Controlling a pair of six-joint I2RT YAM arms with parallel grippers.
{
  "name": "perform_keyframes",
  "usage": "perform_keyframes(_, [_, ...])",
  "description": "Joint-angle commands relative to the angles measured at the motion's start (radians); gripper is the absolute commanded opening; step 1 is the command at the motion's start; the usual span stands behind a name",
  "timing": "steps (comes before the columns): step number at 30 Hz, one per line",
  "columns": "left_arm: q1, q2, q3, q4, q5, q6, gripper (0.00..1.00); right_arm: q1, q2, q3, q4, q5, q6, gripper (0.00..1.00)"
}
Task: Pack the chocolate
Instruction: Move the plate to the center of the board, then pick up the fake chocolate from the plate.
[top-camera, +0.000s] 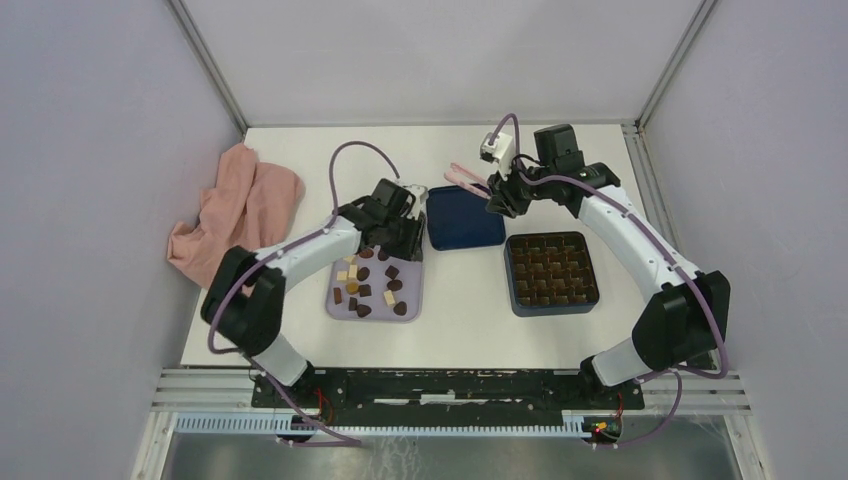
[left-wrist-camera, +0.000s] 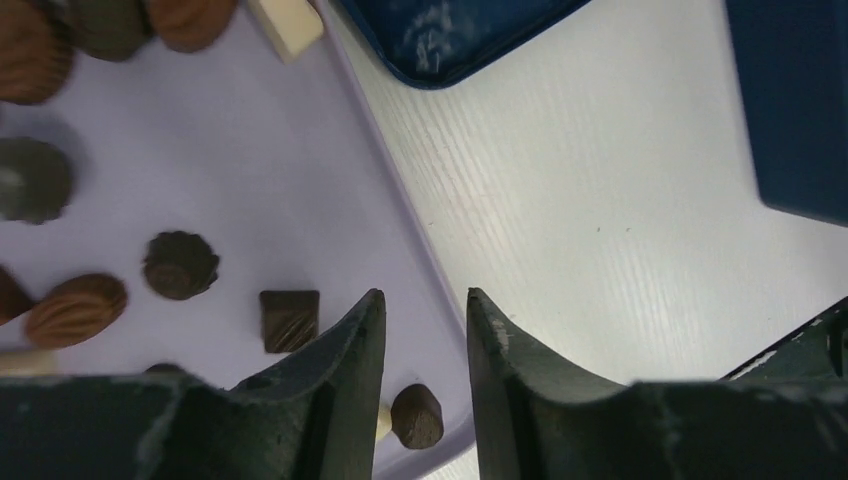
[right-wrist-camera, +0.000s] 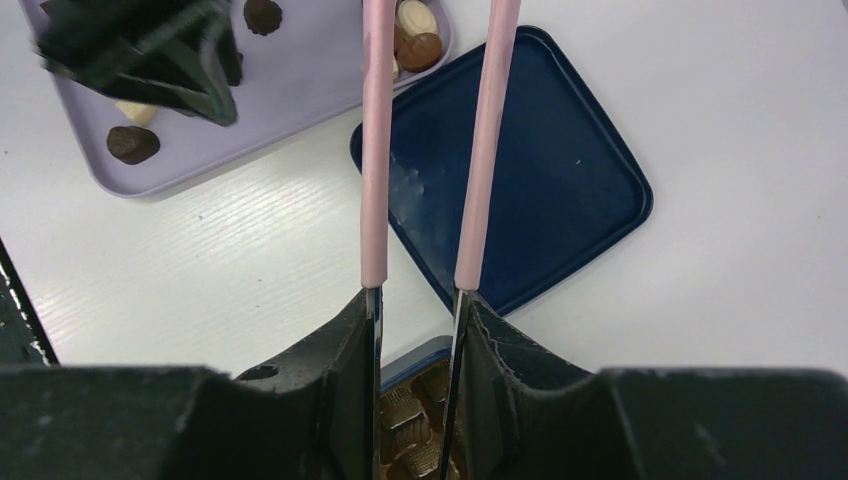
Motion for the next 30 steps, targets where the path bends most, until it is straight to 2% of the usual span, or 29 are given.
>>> perform_keyframes(1, [0.013, -0.222, -0.039, 0.062, -0.12, -0.063, 0.45, -0.009, -0.006, 0.023, -0.01, 0.047, -0.05, 0.36])
perform_keyframes(5, [0.047, -0.387, -0.068, 0.033, -0.274, -0.053, 0.61, -0.007, 0.013, 0.012, -0.021, 0.055, -0.074, 0.36])
perform_keyframes(8, [0.075, -0.506, -0.073, 0.066, -0.356, -0.067, 0.83, 0.01, 0.02, -0.028, -0.011, 0.066, -0.104, 0.36])
perform_keyframes(11, [0.114, -0.592, -0.069, 0.141, -0.359, -0.128, 0.99, 0.053, 0.029, -0.07, 0.01, 0.088, -0.133, 0.36])
perform_keyframes(17, [0.148, -0.617, -0.004, 0.166, -0.307, -0.204, 1.0, 0.177, 0.091, -0.094, 0.014, 0.147, -0.174, 0.36])
perform_keyframes(24, [0.149, -0.683, -0.042, 0.146, -0.468, -0.223, 0.98, 0.344, 0.163, -0.103, -0.01, 0.239, -0.227, 0.37])
perform_keyframes(30, [0.149, -0.751, -0.058, 0.136, -0.559, -0.189, 0.98, 0.405, 0.262, -0.041, -0.047, 0.289, -0.24, 0.37])
